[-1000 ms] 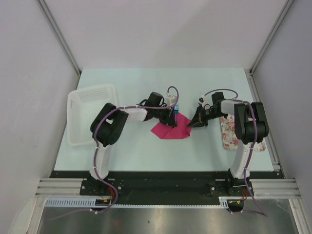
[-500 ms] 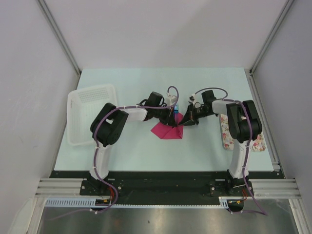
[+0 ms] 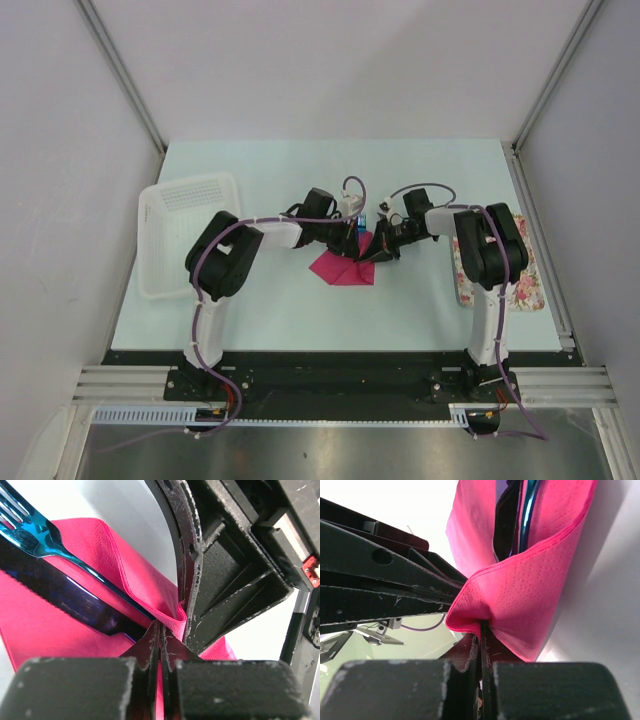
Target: Place the utensils on the paper napkin and roll it up
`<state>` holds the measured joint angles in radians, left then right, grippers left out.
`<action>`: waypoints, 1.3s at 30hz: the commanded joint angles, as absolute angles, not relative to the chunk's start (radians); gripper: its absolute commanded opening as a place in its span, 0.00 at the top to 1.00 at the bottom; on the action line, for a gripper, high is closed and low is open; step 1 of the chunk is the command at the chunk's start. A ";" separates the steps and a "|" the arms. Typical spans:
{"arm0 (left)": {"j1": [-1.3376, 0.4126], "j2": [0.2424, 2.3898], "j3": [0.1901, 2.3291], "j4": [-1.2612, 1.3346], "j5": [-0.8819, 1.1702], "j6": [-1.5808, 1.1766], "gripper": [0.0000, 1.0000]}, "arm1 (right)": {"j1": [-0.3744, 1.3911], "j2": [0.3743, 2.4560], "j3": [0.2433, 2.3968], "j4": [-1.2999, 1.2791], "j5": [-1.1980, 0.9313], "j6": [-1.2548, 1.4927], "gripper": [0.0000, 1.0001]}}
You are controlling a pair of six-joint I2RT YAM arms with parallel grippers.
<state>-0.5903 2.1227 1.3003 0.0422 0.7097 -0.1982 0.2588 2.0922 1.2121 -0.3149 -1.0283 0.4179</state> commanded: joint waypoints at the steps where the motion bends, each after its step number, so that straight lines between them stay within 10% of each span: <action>1: -0.581 2.062 1.335 0.075 0.729 -0.224 0.95 | 0.264 2.112 1.241 -0.298 -1.016 0.416 1.00; 14: -0.551 1.948 1.255 -0.023 0.752 -0.170 0.59 | 0.261 2.125 1.259 -0.304 -0.997 0.407 1.00; 39: -0.568 2.005 1.238 -0.153 0.749 -0.031 0.62 | 0.273 2.089 1.255 -0.301 -0.989 0.419 1.00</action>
<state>-0.5564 1.9842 1.2041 -0.1402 0.7399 -0.0677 0.2626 2.1185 1.2308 -0.3157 -0.9966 0.4152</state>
